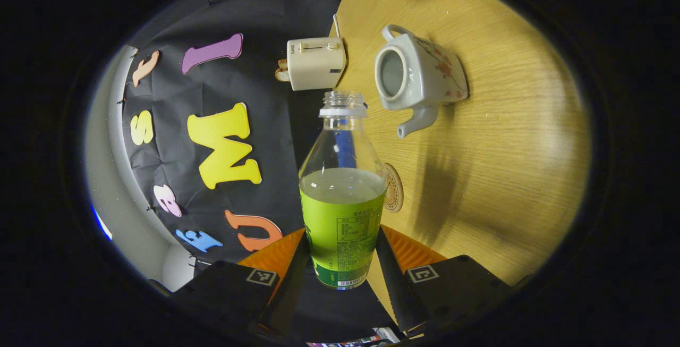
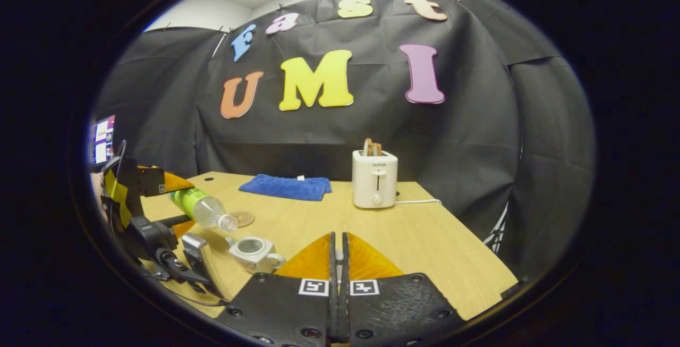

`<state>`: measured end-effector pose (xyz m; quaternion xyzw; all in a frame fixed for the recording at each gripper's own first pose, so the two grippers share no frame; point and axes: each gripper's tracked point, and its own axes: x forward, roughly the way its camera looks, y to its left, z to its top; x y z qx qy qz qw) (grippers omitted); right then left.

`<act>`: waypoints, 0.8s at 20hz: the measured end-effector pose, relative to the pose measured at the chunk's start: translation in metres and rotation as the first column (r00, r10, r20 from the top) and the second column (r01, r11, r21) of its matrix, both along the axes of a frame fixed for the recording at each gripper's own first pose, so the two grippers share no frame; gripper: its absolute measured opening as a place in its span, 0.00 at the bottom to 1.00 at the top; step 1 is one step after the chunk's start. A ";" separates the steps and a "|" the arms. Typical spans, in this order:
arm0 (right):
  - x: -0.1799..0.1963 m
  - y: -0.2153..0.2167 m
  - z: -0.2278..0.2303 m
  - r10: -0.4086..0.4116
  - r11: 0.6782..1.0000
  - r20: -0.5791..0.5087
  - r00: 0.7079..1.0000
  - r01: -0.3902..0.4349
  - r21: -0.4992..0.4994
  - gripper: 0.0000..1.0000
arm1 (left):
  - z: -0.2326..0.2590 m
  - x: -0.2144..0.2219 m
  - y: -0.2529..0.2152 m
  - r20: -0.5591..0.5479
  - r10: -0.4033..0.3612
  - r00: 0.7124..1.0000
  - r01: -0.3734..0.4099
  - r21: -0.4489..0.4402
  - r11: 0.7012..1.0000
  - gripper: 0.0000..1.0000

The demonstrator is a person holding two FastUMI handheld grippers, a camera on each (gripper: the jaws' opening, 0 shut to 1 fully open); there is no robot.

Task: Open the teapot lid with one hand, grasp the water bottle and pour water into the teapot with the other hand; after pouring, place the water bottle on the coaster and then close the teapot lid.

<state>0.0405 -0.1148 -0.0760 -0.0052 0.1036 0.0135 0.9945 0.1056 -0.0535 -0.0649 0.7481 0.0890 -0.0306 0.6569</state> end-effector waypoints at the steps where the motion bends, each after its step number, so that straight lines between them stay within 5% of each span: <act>1: -0.001 -0.002 0.000 -0.004 1.000 0.002 1.000 0.004 -0.001 0.00 | 0.002 0.002 -0.002 0.003 -0.005 1.000 0.005 0.016 1.000 0.74; 16: -0.005 -0.016 0.005 -0.021 1.000 0.014 1.000 0.021 -0.014 0.00 | 0.022 0.011 -0.025 0.042 -0.078 0.996 0.062 0.300 0.952 0.74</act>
